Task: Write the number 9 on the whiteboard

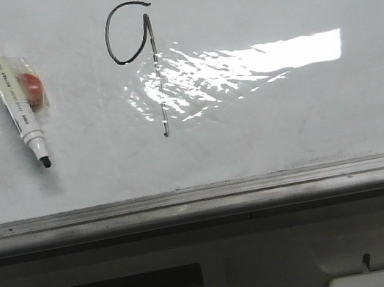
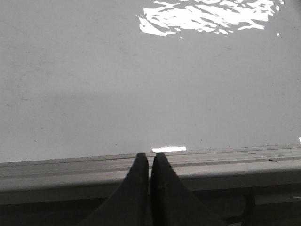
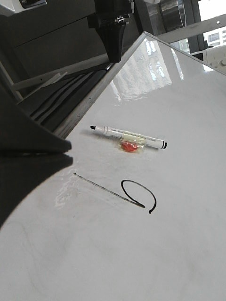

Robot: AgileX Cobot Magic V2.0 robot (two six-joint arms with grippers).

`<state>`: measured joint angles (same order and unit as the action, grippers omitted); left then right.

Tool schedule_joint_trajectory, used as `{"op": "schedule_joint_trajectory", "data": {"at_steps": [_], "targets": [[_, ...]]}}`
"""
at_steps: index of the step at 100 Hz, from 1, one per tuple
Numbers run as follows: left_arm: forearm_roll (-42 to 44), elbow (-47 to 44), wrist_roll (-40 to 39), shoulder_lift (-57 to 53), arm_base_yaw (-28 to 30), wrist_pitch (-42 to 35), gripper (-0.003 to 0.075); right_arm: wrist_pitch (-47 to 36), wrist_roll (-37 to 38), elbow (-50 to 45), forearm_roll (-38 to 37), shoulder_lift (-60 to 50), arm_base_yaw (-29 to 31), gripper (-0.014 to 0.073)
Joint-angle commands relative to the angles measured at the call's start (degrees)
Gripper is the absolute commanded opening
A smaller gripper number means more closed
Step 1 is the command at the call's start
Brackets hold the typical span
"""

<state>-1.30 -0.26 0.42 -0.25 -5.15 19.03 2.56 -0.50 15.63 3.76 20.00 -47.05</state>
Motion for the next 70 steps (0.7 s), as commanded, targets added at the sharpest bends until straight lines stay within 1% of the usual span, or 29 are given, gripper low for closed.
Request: {"op": "schedule_joint_trajectory", "data": {"at_steps": [1,18,25,34,39,43,48,53,57,60,63,65,70], "targets": [[-0.8,-2.4,0.2,-1.6,0.1,-2.9,-0.0020,-4.6,-0.5,1.5,-0.7,0.3,0.1,-0.0071],[-0.8,-2.3,0.2,-1.6,0.1,-2.9,-0.0020,-5.0,-0.5,1.5,-0.7,0.3,0.1,-0.0071],[-0.8,-2.3,0.2,-1.6,0.1,-2.9,-0.0020,-7.9,-0.5,1.3,-1.2,0.3,0.4,-0.0071],[-0.8,-2.3,0.2,-1.6,0.1,-2.9,-0.0020,-14.1,-0.5,-0.3,-4.5,0.3,2.4,-0.0071],[-0.8,-2.3,0.2,-1.6,0.1,-2.9,-0.0020,-18.7,-0.5,-2.1,-5.5,0.3,4.3,-0.0071],[-0.8,-2.3,0.2,-1.6,0.1,-2.9,-0.0020,-24.2,-0.5,-4.3,-5.5,0.3,6.4,-0.0071],[-0.8,-2.3,0.2,-1.6,0.1,-2.9,-0.0020,-33.0,-0.5,-7.7,-5.5,0.3,9.4,-0.0071],[-0.8,-2.3,0.2,-1.6,0.1,-2.9,-0.0020,-40.1,-0.5,-10.5,-5.5,0.3,11.6,-0.0071],[-0.8,-2.3,0.2,-1.6,0.1,-2.9,-0.0020,-48.4,-0.4,-13.9,-5.5,0.3,14.2,-0.0071],[-0.8,-2.3,0.2,-1.6,0.1,-2.9,-0.0020,-51.8,-0.4,-15.3,-5.5,0.3,15.3,-0.0071],[-0.8,-2.3,0.2,-1.6,0.1,-2.9,-0.0020,-57.1,-0.4,-17.6,-5.5,0.3,17.1,-0.0071],[-0.8,-2.3,0.2,-1.6,0.1,-2.9,-0.0020,-58.7,-0.2,-18.1,-5.6,0.1,18.0,-0.0071],[-0.8,-2.3,0.2,-1.6,0.1,-2.9,-0.0020,-55.0,-0.2,-17.0,-5.6,-1.2,19.7,-0.0071]]}}
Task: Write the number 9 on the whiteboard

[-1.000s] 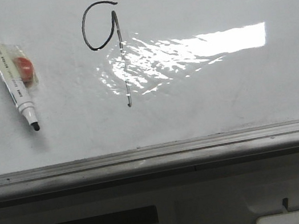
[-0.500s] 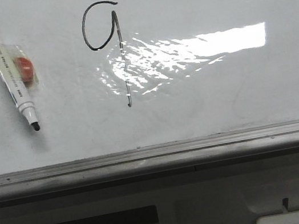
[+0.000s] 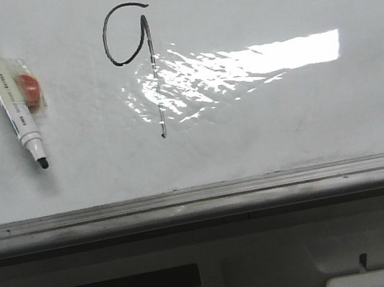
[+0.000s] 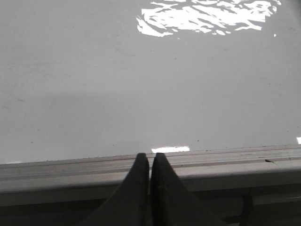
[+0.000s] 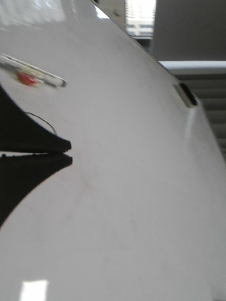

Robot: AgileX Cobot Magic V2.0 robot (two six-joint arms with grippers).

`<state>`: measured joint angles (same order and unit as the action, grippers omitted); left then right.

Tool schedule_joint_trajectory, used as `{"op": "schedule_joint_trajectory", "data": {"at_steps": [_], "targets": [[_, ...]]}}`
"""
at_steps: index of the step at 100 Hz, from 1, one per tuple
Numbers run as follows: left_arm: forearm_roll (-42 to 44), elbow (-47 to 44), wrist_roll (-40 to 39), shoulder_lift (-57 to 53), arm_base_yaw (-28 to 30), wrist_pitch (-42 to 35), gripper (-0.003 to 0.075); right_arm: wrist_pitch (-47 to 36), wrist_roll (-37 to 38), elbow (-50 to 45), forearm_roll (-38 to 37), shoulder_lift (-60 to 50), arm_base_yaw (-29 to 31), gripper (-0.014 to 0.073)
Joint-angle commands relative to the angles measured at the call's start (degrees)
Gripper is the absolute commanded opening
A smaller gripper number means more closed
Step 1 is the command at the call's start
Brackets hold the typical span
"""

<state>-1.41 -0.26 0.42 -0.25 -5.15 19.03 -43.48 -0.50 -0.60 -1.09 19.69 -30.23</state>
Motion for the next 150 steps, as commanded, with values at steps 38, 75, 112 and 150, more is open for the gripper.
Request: {"op": "schedule_joint_trajectory", "data": {"at_steps": [38,75,112,150], "targets": [[-0.8,-2.3,0.2,-1.6,0.1,-3.0,-0.0020,18.0,5.7,-1.5,-1.2,-12.6,22.3,-0.0071],[-0.8,-2.3,0.2,-1.6,0.1,-3.0,-0.0020,53.8,5.7,-1.5,-1.2,-21.1,32.5,-0.0071],[-0.8,-2.3,0.2,-1.6,0.1,-3.0,-0.0020,61.4,5.7,-1.5,-1.1,-21.1,32.5,-0.0071],[-0.8,-2.3,0.2,-1.6,0.1,-3.0,-0.0020,61.4,5.7,-1.5,-1.1,-21.1,32.5,-0.0071]]}}
